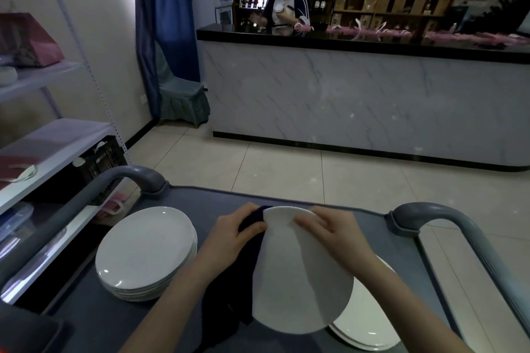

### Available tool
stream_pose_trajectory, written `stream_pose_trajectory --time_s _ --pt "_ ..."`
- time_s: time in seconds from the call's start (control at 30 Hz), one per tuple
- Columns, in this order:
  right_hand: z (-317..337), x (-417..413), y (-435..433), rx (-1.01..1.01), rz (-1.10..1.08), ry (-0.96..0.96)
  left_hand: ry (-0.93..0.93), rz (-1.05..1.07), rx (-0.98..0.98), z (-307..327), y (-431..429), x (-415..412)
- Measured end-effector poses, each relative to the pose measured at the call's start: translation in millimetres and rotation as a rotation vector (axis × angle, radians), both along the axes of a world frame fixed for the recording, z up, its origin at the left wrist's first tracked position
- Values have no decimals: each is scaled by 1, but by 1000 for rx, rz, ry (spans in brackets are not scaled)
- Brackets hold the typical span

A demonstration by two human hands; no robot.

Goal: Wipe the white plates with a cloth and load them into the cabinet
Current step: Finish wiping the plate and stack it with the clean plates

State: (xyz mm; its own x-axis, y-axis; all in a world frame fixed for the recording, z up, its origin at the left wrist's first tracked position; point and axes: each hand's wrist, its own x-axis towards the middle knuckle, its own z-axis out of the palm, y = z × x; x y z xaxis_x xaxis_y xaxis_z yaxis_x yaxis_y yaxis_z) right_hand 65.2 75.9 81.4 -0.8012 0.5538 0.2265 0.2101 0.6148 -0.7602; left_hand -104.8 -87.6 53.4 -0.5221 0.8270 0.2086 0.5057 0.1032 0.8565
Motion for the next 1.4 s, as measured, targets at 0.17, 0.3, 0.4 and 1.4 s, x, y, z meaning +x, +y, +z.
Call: stream_pose_trajectory --time_s 0.17,0.3,0.4,1.4 --pt "-14 0 -13 -225 -304 258 -138 292 141 -6 -1 6" --pt "-28 -20 -42 -544 -671 476 -417 617 206 -23 8 33" --pt "-35 -36 -57 -683 -807 563 -628 745 241 -37 19 56" --pt "-56 15 -17 1106 319 -24 -805 560 92 -49 -1 -16"
